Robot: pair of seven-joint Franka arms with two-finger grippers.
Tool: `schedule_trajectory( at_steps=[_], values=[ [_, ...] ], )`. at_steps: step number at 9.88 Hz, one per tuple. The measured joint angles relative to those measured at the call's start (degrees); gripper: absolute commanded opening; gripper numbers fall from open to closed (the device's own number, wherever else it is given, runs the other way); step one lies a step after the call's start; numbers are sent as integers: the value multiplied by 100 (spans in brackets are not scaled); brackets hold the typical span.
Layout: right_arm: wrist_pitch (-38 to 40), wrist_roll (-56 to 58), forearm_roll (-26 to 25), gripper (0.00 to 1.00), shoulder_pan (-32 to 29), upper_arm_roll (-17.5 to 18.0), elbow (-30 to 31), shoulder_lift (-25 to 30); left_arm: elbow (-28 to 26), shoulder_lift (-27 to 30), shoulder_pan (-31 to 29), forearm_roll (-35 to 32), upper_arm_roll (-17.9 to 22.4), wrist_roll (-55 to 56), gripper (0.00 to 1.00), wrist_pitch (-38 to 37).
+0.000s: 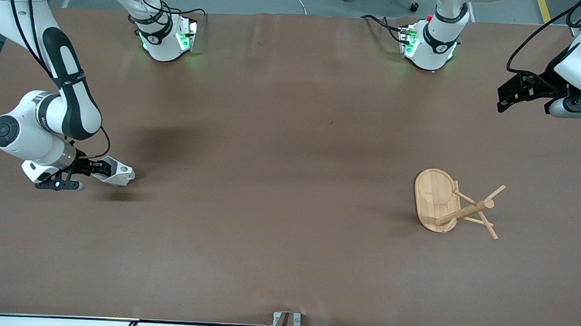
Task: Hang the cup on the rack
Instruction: 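Reach the right gripper to the white cup and grasp it, then lift the cup with the right gripper while the left gripper approaches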
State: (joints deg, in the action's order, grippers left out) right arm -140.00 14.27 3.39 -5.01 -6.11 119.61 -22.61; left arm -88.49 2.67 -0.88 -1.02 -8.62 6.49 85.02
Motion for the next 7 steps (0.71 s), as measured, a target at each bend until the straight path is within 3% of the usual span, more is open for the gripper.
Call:
schedule_trajectory(
  at_steps=[1,2,5,7],
  values=[
    [-2,0,15,21,0,4,0,-1,0,0,0,0,0,1,100,0],
    [-2,0,23,2,0,4,0,-3,0,0,0,0,0,1,100,0],
    [6,3,166,0,0,7,-28,-4,0,0,0,0,0,-1,100,0],
    [502,3,196,0,2,11,-254,-3,0,0,0,0,0,-7,100,0]
  ],
)
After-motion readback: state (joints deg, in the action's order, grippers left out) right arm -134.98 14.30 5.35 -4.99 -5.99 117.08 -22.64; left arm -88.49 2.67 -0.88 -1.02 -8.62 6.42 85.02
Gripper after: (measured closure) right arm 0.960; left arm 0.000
